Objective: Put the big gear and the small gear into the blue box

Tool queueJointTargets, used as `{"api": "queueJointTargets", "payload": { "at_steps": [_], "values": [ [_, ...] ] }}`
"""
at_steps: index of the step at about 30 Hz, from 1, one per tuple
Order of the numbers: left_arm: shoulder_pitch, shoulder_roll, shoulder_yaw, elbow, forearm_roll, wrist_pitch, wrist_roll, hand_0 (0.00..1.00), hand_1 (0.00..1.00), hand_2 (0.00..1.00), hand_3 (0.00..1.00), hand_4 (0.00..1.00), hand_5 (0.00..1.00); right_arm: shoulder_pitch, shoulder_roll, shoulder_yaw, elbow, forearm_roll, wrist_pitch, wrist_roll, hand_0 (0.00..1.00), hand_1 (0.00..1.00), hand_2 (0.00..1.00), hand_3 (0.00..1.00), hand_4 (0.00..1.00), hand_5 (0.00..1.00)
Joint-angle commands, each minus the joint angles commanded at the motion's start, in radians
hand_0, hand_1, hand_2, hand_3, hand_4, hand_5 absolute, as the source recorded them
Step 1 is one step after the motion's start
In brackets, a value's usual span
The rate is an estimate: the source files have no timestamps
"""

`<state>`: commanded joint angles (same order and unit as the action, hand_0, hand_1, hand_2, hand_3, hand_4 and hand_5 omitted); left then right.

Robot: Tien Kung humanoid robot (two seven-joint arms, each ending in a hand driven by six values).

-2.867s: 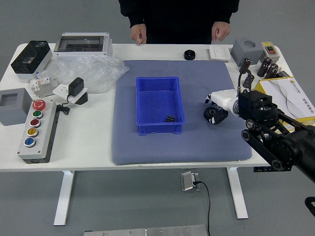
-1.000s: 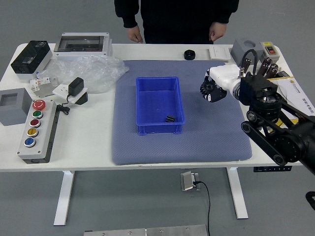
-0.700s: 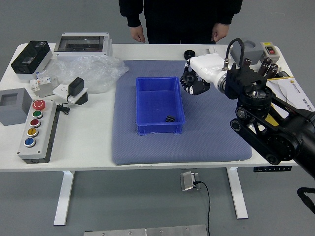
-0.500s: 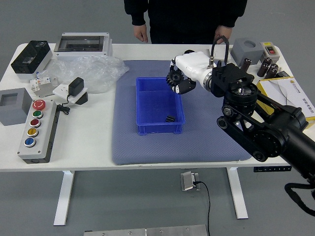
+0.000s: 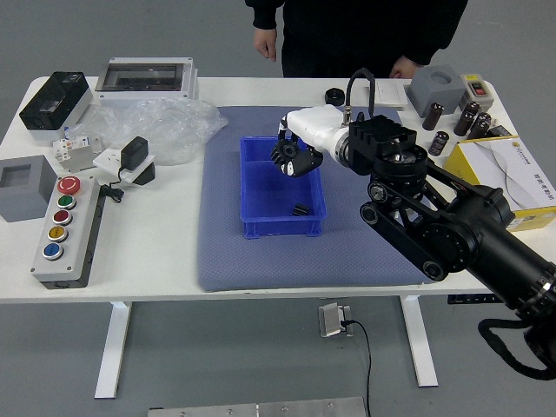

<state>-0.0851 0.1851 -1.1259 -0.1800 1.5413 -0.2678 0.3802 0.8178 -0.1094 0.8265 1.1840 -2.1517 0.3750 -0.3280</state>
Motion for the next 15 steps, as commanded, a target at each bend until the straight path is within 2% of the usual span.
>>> {"api": "queueJointTargets", "payload": {
  "at_steps": [1, 9, 12, 13, 15],
  "values": [
    [0.000, 0.000, 0.000, 0.000, 0.000, 0.000, 0.000, 0.854, 0.836, 0.834, 0.839, 0.759, 0.390, 0.000, 0.000, 0.002, -0.001, 0.003, 0.002, 0.001, 0.680, 0.652, 0.856, 0.974, 0.926, 0.534],
    [0.000, 0.000, 0.001, 0.000, -0.002, 0.000, 0.000, 0.854, 0.837, 0.834, 0.838, 0.759, 0.391, -0.004, -0.008, 0.023, 0.010, 0.009, 0.009, 0.004, 0.696, 0.669, 0.864, 0.965, 0.955, 0.561],
    [0.000, -0.001, 0.002, 0.000, -0.005, 0.001, 0.000, 0.854, 0.837, 0.834, 0.838, 0.759, 0.391, -0.014, -0.026, 0.039, 0.032, 0.008, 0.012, 0.003, 0.696, 0.669, 0.864, 0.965, 0.955, 0.561],
    [0.000, -0.001, 0.002, 0.000, -0.006, 0.002, 0.000, 0.854, 0.837, 0.834, 0.838, 0.759, 0.391, -0.018, -0.035, 0.046, 0.041, 0.008, 0.013, 0.002, 0.705, 0.681, 0.844, 0.925, 0.938, 0.546],
    [0.001, -0.001, 0.003, 0.000, -0.008, 0.002, 0.001, 0.854, 0.837, 0.834, 0.838, 0.759, 0.391, -0.028, -0.056, 0.062, 0.059, 0.008, 0.015, 0.001, 0.705, 0.681, 0.844, 0.925, 0.938, 0.546]
  ]
}}
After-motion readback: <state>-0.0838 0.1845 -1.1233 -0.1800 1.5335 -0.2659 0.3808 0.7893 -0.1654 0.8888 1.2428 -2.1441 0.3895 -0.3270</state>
